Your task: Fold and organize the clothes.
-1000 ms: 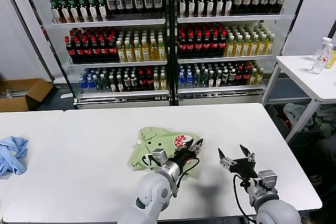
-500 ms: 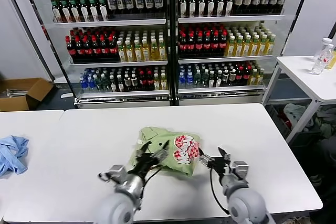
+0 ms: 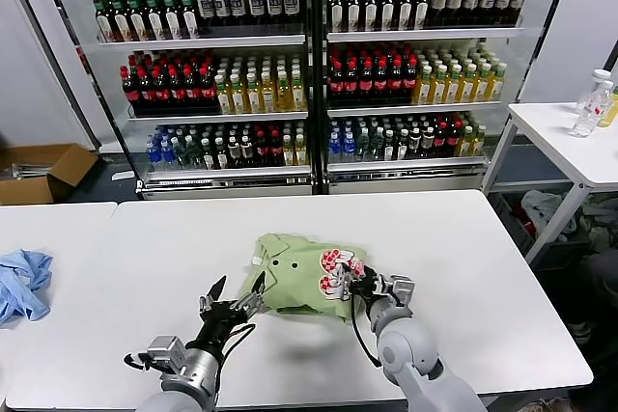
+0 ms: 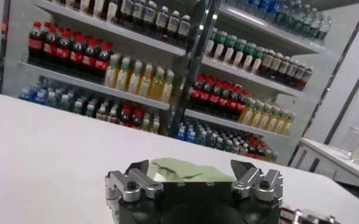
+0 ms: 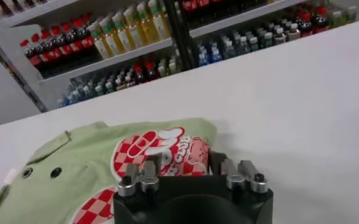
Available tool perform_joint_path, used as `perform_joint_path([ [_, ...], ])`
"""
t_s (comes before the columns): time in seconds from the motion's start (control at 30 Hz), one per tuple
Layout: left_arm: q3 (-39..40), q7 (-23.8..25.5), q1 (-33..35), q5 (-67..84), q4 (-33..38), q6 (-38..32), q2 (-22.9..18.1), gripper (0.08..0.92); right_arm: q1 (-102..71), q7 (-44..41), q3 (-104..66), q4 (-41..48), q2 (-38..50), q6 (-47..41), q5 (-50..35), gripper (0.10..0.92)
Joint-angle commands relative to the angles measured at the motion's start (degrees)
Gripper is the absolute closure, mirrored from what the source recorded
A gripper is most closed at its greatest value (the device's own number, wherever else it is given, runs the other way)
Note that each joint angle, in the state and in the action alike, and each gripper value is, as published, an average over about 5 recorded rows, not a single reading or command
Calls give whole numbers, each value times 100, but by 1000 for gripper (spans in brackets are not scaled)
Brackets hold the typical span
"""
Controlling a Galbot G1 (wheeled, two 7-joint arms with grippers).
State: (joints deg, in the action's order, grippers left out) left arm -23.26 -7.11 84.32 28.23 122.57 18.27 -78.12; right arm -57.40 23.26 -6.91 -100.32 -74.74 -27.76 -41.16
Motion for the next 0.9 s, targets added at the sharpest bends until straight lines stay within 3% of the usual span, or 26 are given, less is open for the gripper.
perform_joint_path([
  [0.03, -253, -2, 354, -116, 166, -116, 148, 177, 874, -443, 313, 930, -53, 49, 378, 527],
  [0.27, -243, 1, 338, -117, 147, -117, 236, 177, 1534, -1070, 537, 1638, 39, 103, 906, 726],
  [0.4, -216, 13, 326, -207, 188, -130, 245, 177, 1130, -1926, 404, 1048, 394, 339, 1935, 829],
  [0.5, -208, 21, 347, -302, 229, -176, 246, 177, 413, -1851, 89, 447, 635, 1049, 2454, 880],
  [0.63, -168, 27, 408, -455, 282, -238, 250, 177, -664, -1502, -399, -418, 799, 1956, 2917, 815],
  [0.9, -65, 57, 597, -868, 459, -397, 204, 177, -2439, -1744, -1354, -2135, 862, 2228, 3296, 582],
])
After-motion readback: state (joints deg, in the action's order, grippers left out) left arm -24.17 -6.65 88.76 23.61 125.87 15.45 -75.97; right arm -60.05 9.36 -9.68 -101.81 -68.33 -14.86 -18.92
